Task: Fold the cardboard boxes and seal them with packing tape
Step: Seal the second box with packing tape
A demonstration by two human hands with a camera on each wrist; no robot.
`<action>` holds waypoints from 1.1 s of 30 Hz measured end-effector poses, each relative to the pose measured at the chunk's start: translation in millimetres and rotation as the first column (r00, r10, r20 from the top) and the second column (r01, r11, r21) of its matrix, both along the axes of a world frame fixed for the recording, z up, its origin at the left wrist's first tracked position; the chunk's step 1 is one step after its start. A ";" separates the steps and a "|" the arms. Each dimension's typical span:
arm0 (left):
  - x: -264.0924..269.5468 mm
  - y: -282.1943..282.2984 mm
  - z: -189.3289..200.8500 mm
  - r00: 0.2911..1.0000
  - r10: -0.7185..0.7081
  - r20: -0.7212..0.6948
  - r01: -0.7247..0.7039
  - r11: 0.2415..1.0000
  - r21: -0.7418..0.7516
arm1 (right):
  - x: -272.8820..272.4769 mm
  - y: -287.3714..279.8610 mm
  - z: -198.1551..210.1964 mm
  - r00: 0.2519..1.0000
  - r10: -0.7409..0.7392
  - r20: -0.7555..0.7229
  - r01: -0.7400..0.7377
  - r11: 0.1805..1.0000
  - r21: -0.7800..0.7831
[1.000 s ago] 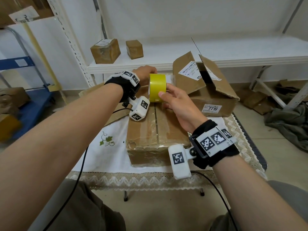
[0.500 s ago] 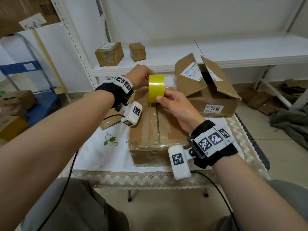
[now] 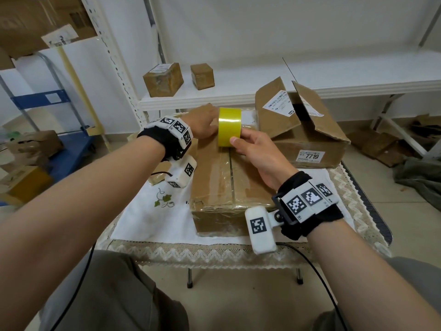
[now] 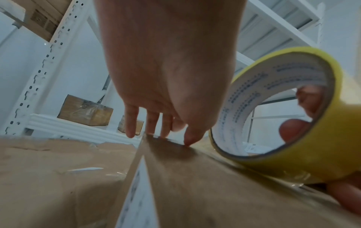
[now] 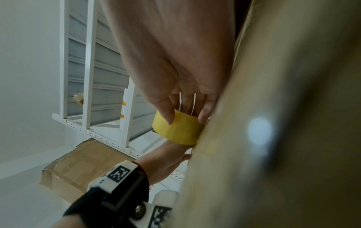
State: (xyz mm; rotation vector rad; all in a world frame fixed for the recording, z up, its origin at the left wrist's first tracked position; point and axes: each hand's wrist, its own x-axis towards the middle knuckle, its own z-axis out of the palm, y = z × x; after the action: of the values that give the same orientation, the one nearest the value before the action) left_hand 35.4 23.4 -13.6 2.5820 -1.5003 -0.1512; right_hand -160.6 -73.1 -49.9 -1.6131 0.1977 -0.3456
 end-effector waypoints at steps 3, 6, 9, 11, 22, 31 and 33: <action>-23.2 7.3 12.7 0.999 -0.019 -0.049 0.012 0.990 -0.142 | 0.6 -1.4 -0.3 1.000 -0.013 -0.007 0.013 1.000 -0.002; -22.8 9.9 10.9 0.995 -0.069 -0.073 0.059 0.990 -0.127 | 1.1 -1.3 0.5 1.000 -0.024 -0.008 0.024 1.000 -0.004; -19.8 13.8 5.8 0.995 -0.059 -0.077 0.057 0.998 -0.036 | 2.8 -1.2 -1.1 1.000 -0.028 -0.003 0.028 1.000 0.006; -22.1 15.1 5.4 0.996 -0.055 -0.065 0.055 0.998 0.003 | 2.8 -1.0 -1.6 0.999 -0.034 0.003 0.034 0.999 0.011; -20.2 14.3 -3.5 0.991 -0.121 -0.058 0.122 0.992 0.014 | -8.5 5.2 12.5 0.999 -0.043 -0.002 0.043 0.999 -0.016; -27.0 7.0 7.0 0.987 -0.004 -0.158 0.010 0.999 0.038 | -23.6 9.5 28.0 0.998 -0.038 -0.045 0.034 0.997 -0.071; -20.3 -0.1 6.4 0.991 0.022 -0.132 -0.013 0.998 0.069 | -24.3 10.1 28.0 0.998 -0.043 -0.046 0.040 0.997 -0.071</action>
State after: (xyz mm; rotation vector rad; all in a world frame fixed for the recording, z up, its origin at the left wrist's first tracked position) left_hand 15.1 23.3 -7.2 2.5794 -1.4498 -0.3705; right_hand -184.8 -63.0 -21.9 -1.6890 0.2579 -0.3498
